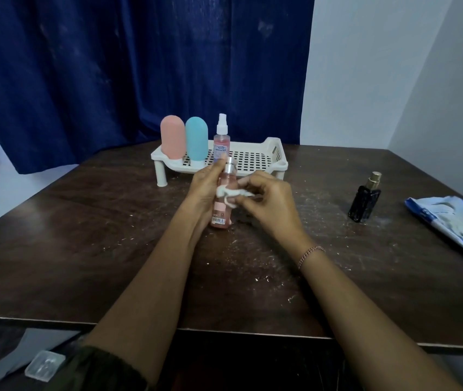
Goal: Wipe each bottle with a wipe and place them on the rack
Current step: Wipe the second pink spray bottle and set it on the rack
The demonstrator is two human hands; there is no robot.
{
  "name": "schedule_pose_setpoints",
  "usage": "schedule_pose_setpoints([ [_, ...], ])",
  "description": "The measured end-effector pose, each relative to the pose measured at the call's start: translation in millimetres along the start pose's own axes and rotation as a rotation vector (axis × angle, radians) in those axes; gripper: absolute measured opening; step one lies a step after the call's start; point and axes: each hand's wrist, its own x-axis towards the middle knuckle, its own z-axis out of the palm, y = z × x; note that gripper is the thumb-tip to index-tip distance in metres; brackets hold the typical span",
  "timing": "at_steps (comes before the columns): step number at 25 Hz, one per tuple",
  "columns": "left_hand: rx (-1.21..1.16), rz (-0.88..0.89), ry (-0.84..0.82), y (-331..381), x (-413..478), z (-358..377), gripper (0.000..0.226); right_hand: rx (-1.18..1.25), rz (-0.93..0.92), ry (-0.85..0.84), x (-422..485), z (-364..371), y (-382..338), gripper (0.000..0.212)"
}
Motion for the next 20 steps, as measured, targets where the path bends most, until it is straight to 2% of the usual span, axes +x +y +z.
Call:
schedule_pose_setpoints([
  [4,-0.016,-0.020,-0.093,-1.1,-0.7,5.6,0.026,0.062,0.112,0.147,2.2,-1.4,1.8,0.020],
  [7,-0.046,-0.014,-0.160,0.4,-4.1,7.5,0.025,0.250,0.240,0.138,1.0,0.9,-0.5,0.019],
  [9,-0.047,-0.005,-0.146,1.7,-4.3,7.3,0.023,0.339,0.301,0.104,-1.3,4.4,-3.3,0.017],
  [15,-0.187,0.037,0.193,10.5,0.5,-5.6,0.032,0.221,0.259,-0.102,-2.9,11.7,-2.9,0.021],
  [20,-0.390,-0.005,0.382,15.1,-3.2,-8.0,0.041,0.236,0.102,-0.040,-5.3,11.6,-10.9,0.025],
])
